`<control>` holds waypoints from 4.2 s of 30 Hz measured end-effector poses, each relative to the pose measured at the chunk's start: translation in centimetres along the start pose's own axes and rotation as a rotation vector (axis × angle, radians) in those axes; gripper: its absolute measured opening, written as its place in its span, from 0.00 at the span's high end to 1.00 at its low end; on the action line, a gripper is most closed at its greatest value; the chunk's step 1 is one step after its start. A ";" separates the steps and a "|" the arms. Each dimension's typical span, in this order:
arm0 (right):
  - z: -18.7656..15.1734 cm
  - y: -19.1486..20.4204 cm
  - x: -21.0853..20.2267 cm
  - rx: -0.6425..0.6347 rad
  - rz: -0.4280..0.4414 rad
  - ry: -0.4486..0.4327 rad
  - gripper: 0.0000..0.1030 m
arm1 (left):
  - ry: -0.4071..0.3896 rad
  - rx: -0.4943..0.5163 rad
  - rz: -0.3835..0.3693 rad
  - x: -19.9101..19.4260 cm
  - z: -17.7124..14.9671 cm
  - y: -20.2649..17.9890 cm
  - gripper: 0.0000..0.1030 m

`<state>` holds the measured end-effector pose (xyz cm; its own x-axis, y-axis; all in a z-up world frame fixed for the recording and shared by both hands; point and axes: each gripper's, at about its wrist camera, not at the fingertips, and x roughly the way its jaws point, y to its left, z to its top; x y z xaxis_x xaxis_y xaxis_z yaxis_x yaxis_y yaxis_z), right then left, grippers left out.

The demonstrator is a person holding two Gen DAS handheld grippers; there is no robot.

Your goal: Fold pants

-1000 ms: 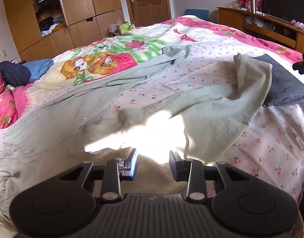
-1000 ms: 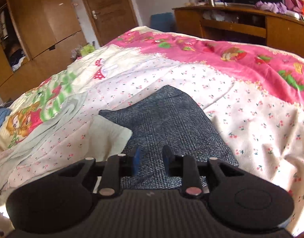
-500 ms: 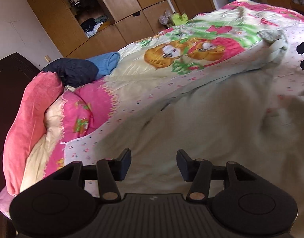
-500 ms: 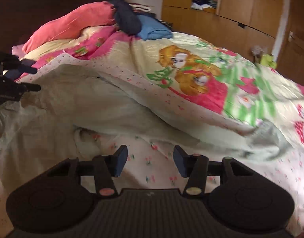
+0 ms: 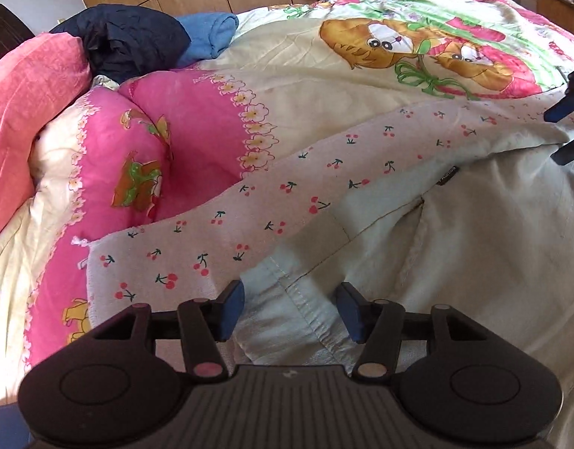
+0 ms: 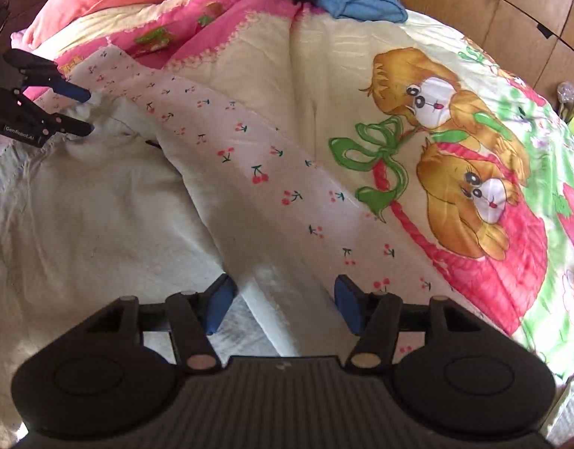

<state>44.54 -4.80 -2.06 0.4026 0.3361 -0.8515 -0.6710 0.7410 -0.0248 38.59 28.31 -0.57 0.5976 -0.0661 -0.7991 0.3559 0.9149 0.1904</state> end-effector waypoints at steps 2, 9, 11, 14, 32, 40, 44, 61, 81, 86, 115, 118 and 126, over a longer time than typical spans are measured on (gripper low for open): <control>0.5 0.0 0.5 -0.006 0.004 0.011 0.41 | -0.020 -0.001 -0.010 -0.4 0.2 0.6 0.34; 1.5 0.8 1.7 0.033 0.008 0.007 0.67 | 0.066 0.024 -0.024 1.8 0.8 0.6 0.64; 1.5 0.8 1.1 0.038 0.004 -0.017 0.78 | 0.047 0.014 0.000 1.2 1.1 0.5 0.69; 1.0 0.8 -0.7 0.074 0.008 -0.073 0.95 | 0.043 0.048 0.049 0.4 0.7 -0.5 0.76; -18.6 16.1 -15.8 -0.028 0.026 -0.152 0.98 | -0.110 -0.064 0.116 -20.4 -18.5 -11.3 0.83; -20.0 20.7 -14.8 -0.137 -0.239 -0.073 0.88 | -0.183 0.038 0.128 -23.9 -20.6 -16.3 0.72; -18.6 23.6 -16.0 -0.208 -0.222 -0.173 0.85 | -0.275 0.081 0.111 -24.1 -20.0 -16.8 0.61; -11.3 37.7 -5.5 -0.590 -0.106 -0.328 0.67 | -0.131 0.059 0.082 -20.3 -23.4 -15.4 0.60; -7.0 40.4 -3.4 -0.578 -0.134 -0.389 0.74 | -0.165 0.035 0.038 -20.9 -25.1 -15.1 0.60; -5.2 39.7 -2.3 -0.461 -0.130 -0.331 0.93 | -0.171 0.031 0.029 -20.8 -25.3 -14.8 0.60; -18.3 25.7 -17.1 0.184 -0.048 -0.326 0.85 | -0.163 0.052 -0.115 -21.0 -21.2 -20.9 0.54; -21.0 19.2 -19.1 0.348 -0.195 -0.325 0.80 | -0.065 0.135 -0.074 -18.1 -21.7 -23.7 0.54; -21.7 5.4 -17.9 0.551 -0.471 -0.330 0.74 | -0.222 0.103 -0.079 -21.1 -14.6 -26.4 0.54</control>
<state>20.18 -19.44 1.66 0.7889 0.0072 -0.6145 -0.0150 0.9999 -0.0075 6.05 11.36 2.90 0.7041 -0.2318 -0.6712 0.4721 0.8589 0.1986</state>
